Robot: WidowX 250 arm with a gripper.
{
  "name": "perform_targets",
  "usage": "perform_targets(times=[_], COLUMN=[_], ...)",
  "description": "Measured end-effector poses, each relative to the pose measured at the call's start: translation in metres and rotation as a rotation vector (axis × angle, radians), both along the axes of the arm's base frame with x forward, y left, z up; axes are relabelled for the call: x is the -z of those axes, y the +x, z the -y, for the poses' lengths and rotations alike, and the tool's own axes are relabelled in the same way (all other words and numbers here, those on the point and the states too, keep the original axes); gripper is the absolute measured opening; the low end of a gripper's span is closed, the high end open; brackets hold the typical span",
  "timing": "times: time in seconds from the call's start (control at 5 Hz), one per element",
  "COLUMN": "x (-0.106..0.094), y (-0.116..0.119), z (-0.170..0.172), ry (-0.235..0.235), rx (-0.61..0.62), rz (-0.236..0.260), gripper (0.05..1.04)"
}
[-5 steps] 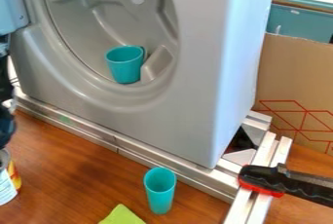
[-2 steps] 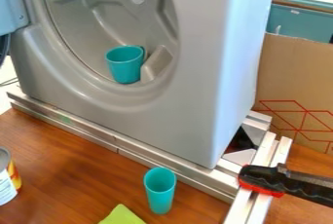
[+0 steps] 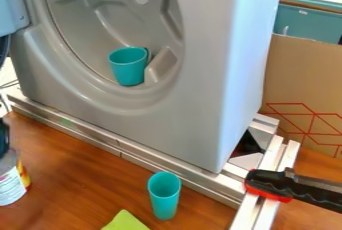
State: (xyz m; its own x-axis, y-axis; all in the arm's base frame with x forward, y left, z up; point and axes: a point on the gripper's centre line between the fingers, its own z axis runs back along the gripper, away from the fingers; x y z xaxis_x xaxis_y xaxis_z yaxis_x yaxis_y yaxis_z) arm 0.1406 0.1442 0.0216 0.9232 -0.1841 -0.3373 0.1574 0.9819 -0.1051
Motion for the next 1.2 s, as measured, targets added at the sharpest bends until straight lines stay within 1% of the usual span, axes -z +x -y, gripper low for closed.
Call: perform_targets(times=[0.2, 0.4, 0.6, 0.8, 1.0, 1.2], x=[-0.003, 0.011, 0.028, 0.033, 0.030, 0.001], y=[0.011, 0.034, 0.057, 0.080, 0.087, 0.087], z=[-0.007, -0.006, -0.011, -0.014, -0.008, -0.003], ry=[0.031, 0.071, 0.115, 0.117, 0.071, 0.072], rx=[-0.003, 0.046, 0.080, 0.092, 0.092, 0.090], rz=[0.045, 0.092, 0.091, 0.103, 0.132, 0.183], gripper=[1.000, 1.000, 1.000, 1.000, 1.000, 1.000])
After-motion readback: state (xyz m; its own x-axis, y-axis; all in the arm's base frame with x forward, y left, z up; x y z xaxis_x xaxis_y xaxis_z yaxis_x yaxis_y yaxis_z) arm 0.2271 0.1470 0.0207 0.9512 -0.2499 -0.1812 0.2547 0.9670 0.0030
